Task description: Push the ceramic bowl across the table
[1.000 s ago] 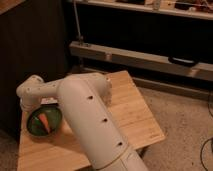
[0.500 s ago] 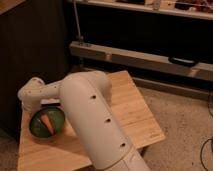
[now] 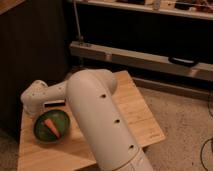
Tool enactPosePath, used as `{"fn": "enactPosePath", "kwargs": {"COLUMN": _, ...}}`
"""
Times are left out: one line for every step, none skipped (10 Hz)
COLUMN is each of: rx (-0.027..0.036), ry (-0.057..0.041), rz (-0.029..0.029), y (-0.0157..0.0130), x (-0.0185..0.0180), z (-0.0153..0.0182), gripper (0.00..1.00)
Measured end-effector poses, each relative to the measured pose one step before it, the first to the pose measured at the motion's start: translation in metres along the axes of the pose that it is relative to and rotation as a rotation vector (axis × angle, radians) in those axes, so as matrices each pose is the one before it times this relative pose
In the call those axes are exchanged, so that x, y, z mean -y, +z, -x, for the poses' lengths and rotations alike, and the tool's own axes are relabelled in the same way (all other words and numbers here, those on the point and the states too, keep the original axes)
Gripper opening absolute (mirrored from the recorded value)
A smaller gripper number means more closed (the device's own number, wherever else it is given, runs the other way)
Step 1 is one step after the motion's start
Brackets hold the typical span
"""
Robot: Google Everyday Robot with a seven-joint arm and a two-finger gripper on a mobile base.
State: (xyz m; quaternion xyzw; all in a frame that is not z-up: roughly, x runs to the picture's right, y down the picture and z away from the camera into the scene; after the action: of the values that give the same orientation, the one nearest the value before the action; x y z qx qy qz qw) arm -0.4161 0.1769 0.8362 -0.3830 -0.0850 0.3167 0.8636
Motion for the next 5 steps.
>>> {"fn": "enactPosePath", "kwargs": {"rx": -0.01292, "ry": 0.00292, "rz": 0.00575, "y": 0.00003, "x": -0.00200, "z": -0.00889, "gripper": 0.00}}
{"fn": "enactPosePath", "kwargs": {"rx": -0.01385, "ry": 0.00422, "rz": -0.00022, "y": -0.00024, "x": -0.00035, "z": -0.00694, "gripper": 0.00}}
{"fn": "enactPosePath", "kwargs": {"rx": -0.02060, "ry": 0.00104, "rz": -0.00578, "y": -0.00103, "x": -0.00007, "z": -0.00607, "gripper": 0.00}}
{"fn": "enactPosePath", "kwargs": {"rx": -0.00534, "ry": 0.00093, "rz": -0.00394, "y": -0.00233, "x": -0.00095, "z": -0.00224, "gripper": 0.00}}
{"fn": "enactPosePath", "kwargs": {"rx": -0.00693, "ry": 0.00223, "rz": -0.00750, "y": -0.00627, "x": -0.00033, "z": -0.00408, "gripper": 0.00}}
